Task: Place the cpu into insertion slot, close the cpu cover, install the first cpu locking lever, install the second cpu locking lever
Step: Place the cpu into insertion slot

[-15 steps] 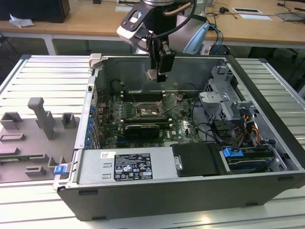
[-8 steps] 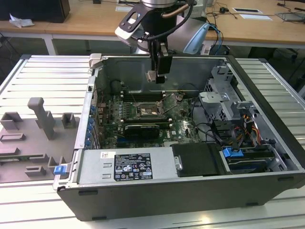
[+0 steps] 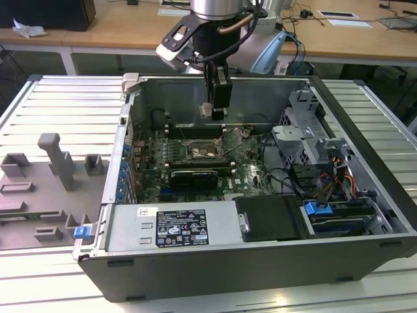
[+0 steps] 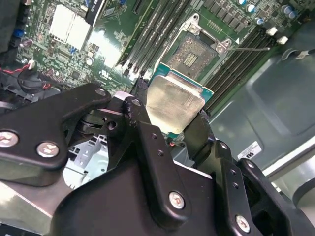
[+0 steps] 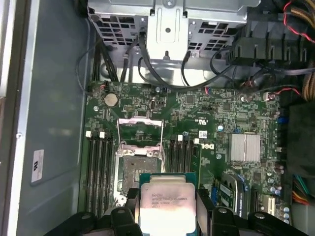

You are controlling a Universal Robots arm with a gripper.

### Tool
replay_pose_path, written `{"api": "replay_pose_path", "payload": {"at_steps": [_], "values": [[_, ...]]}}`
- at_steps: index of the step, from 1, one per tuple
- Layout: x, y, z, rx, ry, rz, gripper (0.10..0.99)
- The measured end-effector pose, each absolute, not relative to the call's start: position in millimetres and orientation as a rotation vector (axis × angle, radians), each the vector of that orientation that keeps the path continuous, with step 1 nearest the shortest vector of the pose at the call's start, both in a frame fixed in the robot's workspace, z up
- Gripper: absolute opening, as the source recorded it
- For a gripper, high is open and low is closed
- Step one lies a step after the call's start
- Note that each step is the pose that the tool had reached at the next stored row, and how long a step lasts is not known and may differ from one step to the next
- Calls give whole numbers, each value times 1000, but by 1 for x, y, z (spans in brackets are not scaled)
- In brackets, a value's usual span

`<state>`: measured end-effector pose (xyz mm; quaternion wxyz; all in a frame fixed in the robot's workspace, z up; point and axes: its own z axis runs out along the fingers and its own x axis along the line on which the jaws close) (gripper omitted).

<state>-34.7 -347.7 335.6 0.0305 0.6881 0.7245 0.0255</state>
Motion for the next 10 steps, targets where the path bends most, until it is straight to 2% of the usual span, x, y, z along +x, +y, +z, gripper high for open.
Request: {"api": "replay_pose_path", "payload": {"at_steps": [10], "values": [[-38,-347,308,2104,2249,79,541]]}}
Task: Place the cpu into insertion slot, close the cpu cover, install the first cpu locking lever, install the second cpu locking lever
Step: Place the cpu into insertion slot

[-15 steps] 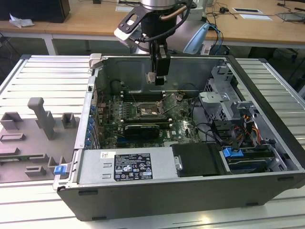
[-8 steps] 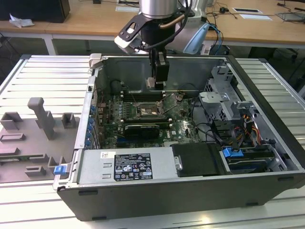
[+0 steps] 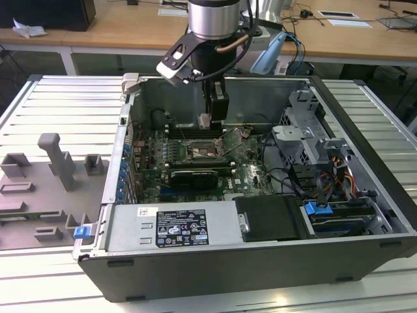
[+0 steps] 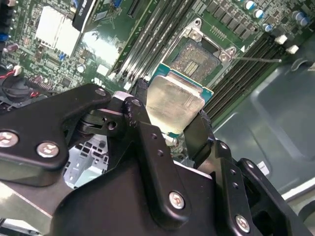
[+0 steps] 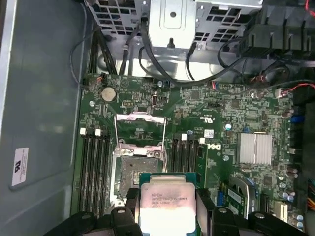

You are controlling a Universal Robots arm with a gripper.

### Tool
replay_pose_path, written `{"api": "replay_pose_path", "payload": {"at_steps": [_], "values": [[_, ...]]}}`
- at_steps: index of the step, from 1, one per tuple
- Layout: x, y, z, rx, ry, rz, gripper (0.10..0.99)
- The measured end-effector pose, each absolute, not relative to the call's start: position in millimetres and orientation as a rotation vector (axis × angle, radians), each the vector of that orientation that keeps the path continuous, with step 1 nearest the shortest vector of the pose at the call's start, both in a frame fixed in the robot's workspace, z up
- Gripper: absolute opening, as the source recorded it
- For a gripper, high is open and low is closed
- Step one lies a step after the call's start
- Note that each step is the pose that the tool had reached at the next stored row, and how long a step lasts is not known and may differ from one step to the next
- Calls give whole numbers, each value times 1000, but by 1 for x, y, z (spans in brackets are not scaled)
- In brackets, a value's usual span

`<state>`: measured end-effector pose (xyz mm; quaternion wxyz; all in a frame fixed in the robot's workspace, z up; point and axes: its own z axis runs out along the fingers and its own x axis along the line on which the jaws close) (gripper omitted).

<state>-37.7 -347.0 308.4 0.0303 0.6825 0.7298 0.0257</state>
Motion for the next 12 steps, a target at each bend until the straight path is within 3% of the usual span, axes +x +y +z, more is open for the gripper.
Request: {"api": "replay_pose_path", "payload": {"at_steps": [12], "values": [[-42,-342,280,2130,2224,78,541]]}}
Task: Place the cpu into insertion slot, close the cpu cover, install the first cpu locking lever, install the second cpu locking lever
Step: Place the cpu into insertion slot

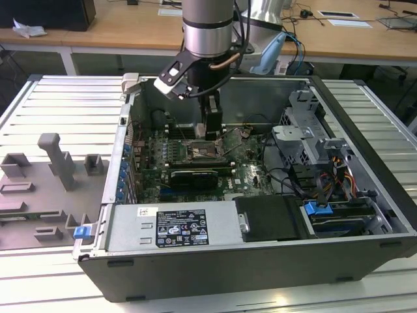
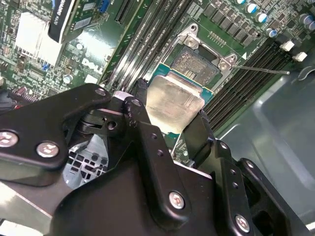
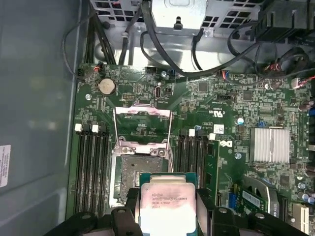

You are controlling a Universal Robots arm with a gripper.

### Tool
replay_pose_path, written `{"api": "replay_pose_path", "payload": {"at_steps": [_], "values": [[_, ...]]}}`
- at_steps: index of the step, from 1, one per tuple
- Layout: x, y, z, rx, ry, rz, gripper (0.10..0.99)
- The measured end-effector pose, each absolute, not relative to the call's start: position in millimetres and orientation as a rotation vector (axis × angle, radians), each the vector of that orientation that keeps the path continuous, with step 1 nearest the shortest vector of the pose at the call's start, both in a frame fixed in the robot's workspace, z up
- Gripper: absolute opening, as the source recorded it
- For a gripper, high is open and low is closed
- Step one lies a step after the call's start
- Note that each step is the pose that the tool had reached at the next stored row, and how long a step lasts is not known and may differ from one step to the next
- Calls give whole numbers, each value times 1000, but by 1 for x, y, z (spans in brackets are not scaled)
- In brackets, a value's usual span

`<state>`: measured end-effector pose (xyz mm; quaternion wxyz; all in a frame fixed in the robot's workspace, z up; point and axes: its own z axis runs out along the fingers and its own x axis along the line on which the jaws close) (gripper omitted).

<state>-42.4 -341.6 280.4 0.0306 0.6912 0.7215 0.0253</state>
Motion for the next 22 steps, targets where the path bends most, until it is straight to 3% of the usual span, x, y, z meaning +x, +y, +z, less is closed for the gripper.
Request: {"api": "replay_pose_path", "payload": {"at_steps": [22], "values": [[-44,-336,249,2131,2220,75,541]]}}
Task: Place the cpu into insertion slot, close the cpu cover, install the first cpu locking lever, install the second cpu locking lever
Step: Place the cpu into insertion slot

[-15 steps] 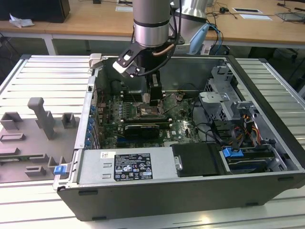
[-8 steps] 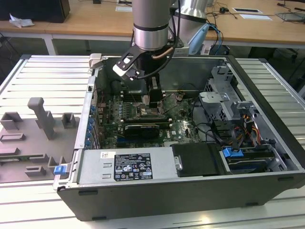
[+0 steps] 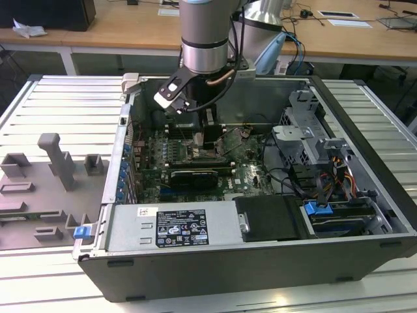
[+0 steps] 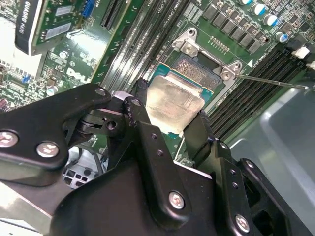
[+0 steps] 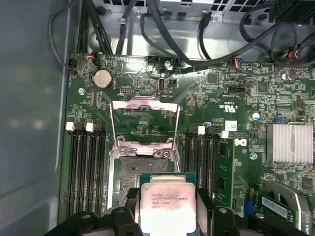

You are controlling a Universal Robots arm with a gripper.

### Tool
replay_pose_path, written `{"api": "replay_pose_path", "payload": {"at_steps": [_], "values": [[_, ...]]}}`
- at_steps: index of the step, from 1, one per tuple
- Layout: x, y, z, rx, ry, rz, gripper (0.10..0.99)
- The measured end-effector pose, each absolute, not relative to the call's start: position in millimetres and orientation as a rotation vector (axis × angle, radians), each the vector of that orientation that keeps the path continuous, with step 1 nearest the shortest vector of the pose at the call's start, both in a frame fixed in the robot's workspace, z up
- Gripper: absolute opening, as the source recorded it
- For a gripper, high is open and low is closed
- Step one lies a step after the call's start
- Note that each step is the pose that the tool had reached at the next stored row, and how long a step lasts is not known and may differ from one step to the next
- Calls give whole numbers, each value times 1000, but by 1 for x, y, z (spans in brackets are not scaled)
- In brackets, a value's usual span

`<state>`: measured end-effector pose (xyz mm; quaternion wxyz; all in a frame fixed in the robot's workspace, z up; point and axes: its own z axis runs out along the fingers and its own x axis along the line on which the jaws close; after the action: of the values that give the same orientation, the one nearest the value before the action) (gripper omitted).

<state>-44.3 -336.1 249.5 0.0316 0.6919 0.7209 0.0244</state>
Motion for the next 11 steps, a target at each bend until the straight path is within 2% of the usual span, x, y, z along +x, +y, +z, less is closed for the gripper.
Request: {"api": "replay_pose_path", "payload": {"at_steps": [11], "values": [[-46,-327,235,2129,2218,70,541]]}}
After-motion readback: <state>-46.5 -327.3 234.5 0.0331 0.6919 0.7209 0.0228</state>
